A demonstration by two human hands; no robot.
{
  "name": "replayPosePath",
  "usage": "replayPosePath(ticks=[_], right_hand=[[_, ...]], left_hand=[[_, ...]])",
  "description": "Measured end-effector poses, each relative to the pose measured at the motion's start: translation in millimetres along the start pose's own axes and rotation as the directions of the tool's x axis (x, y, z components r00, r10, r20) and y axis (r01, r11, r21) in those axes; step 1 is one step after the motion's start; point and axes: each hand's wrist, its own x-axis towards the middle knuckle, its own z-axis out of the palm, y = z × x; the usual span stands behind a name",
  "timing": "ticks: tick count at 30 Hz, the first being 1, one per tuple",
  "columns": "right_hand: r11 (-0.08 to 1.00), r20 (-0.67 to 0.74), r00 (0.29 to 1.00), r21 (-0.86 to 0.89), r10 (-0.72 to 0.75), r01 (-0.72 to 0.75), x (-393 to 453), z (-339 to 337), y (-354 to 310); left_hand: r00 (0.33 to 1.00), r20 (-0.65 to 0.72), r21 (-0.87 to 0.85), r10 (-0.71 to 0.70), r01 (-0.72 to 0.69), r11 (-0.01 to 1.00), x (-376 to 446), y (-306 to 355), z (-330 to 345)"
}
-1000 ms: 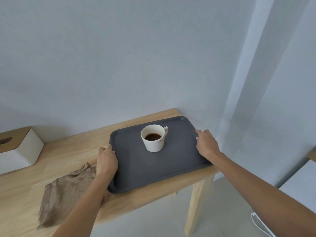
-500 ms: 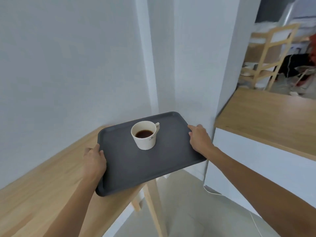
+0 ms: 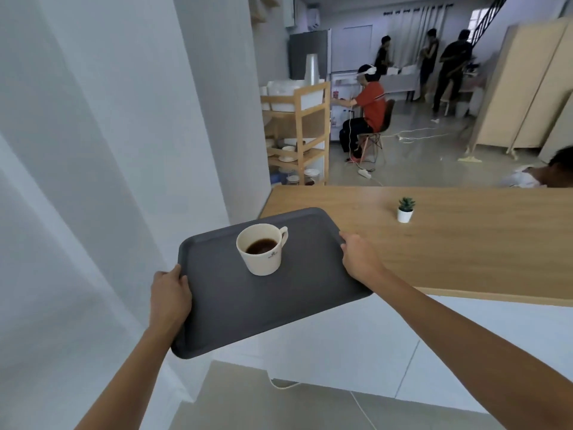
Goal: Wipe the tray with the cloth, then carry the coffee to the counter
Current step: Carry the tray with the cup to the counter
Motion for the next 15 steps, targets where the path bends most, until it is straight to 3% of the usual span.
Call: replayPosePath(ticks=[7, 15], right_hand=[[0.991, -0.104, 0.987, -0.048, 0.121, -0.127, 65, -40, 101], [0.951, -0.142, 0.952, -0.11, 0.272, -0.288, 135, -30, 180]], left_hand=[[0.986, 0.116, -0.073, 0.117, -0.109, 0.991, 57, 94, 109], [0.947, 0.24, -0.048, 0.212, -0.207, 0.977, 142, 145, 235]])
